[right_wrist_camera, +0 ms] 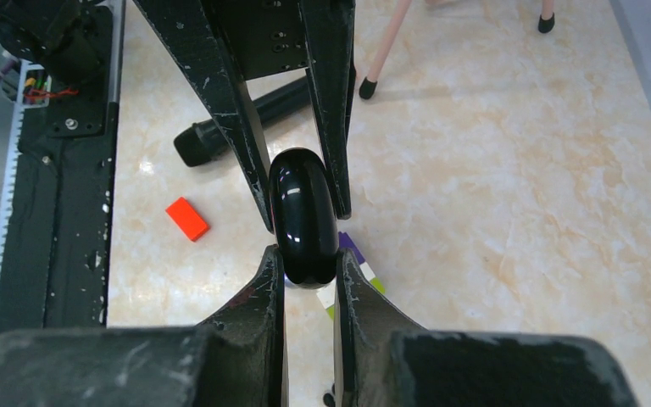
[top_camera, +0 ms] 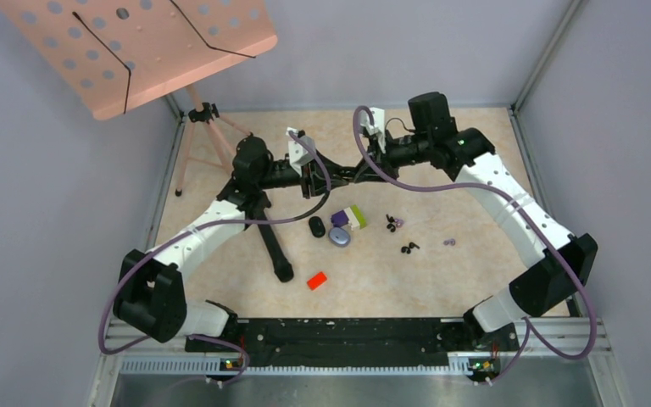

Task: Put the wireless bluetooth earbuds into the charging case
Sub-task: Open the charging case.

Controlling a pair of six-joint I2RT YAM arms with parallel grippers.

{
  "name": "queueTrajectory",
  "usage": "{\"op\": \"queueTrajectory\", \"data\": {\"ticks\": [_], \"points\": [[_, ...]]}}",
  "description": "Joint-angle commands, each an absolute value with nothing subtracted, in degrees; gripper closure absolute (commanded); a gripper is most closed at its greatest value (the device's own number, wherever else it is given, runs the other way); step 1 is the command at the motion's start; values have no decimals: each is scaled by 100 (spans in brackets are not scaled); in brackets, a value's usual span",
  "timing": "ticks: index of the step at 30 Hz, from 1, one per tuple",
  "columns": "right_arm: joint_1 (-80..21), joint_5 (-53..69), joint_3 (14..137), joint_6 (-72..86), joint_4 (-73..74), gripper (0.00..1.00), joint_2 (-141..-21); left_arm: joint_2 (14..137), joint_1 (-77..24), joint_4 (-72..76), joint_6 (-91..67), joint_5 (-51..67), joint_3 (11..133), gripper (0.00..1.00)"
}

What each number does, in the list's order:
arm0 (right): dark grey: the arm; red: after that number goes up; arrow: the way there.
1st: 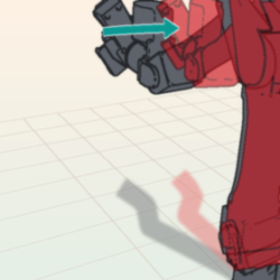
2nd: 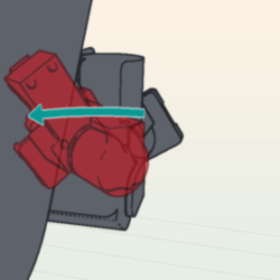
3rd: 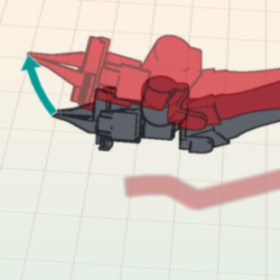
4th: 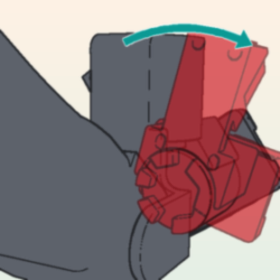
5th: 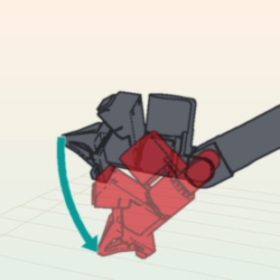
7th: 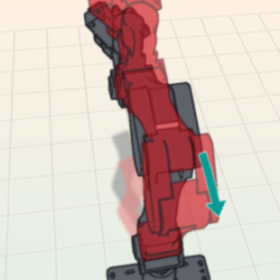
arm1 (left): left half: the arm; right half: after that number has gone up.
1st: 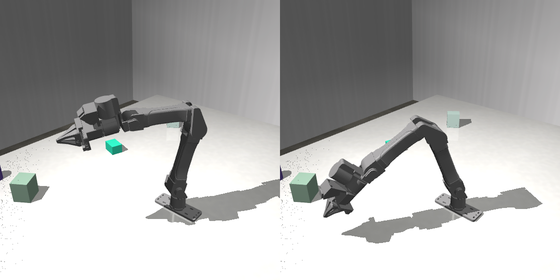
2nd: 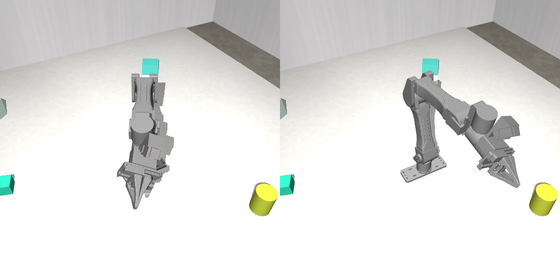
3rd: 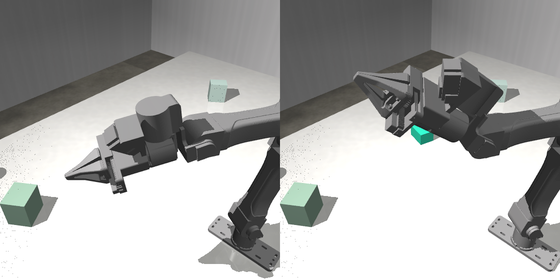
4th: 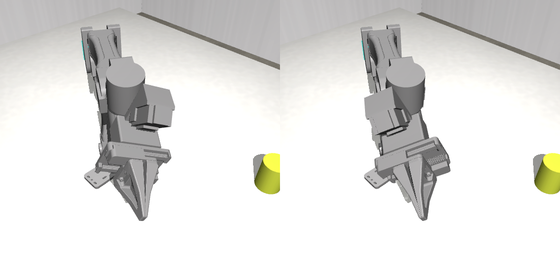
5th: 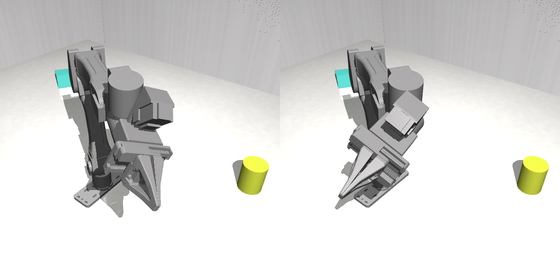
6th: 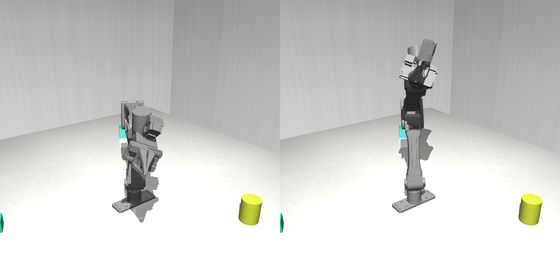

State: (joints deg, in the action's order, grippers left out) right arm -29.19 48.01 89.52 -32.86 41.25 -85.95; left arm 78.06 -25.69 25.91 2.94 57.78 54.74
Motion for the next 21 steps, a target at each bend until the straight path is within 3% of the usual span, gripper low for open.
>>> {"op": "queueTrajectory", "data": {"ticks": [1, 4, 21], "points": [[-3095, 4386, 9294, -3652, 4207, 100, -8472, 7802, -2669, 2891, 266, 5607, 5572, 69], [-3106, 4347, 9315, -3647, 4206, 100, -8466, 7837, -2685, 2902, 298, 5595, 5579, 71], [-3170, 4146, 9394, -3561, 4201, 100, -8497, 7928, -2729, 2884, 260, 5291, 5477, 56]]}}
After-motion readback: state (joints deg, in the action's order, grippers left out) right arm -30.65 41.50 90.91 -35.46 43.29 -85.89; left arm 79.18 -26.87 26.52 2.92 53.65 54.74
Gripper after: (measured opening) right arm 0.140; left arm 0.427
